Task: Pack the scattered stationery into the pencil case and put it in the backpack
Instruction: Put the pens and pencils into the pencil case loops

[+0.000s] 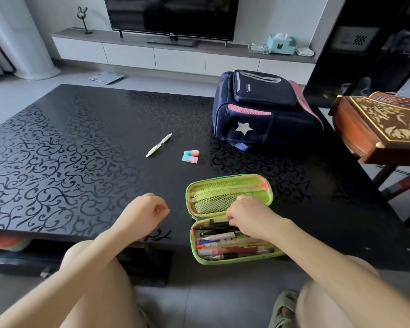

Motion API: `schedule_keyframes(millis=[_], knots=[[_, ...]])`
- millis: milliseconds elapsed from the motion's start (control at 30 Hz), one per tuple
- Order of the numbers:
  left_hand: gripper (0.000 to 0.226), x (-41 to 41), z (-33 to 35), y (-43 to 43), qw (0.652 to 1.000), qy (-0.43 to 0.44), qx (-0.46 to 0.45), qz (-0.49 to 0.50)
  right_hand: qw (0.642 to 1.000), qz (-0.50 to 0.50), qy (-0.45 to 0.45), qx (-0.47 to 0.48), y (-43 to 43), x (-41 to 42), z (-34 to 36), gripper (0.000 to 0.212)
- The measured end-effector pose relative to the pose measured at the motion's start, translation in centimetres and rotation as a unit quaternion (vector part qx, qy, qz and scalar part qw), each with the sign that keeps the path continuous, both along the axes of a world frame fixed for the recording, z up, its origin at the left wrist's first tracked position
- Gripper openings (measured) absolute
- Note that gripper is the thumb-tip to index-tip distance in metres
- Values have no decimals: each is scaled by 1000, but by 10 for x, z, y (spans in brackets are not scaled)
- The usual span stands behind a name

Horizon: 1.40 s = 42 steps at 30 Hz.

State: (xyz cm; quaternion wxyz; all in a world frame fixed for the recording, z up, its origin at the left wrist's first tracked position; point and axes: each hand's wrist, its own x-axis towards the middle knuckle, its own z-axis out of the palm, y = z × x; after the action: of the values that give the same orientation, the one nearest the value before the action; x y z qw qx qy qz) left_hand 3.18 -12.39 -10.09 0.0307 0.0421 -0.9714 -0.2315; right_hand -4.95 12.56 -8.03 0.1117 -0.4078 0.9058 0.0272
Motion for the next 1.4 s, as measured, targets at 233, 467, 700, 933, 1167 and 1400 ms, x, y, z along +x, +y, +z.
schedule_keyframes(millis=[233,467,700,933,1167,1400], knots=[[9,-23,-3,3,998,-12,57,-18,1000,8,-14,9,-21,-4,-7,20],[5,-11,-34,43,980,-59,128,-143,993,9,-114,12,-18,-10,1,19],[11,-40,-24,3,977,-20,211,13,990,-22,-120,-66,-30,-35,7,23],[37,-143,-35,-66,976,32,-77,199,990,-2,-82,-119,-52,-52,13,25],[24,-201,-48,-81,972,-41,-124,195,987,-28,-77,-142,-40,-48,4,26],[16,-149,-36,-48,974,52,59,212,979,-105,-68,-161,10,-40,-5,23]])
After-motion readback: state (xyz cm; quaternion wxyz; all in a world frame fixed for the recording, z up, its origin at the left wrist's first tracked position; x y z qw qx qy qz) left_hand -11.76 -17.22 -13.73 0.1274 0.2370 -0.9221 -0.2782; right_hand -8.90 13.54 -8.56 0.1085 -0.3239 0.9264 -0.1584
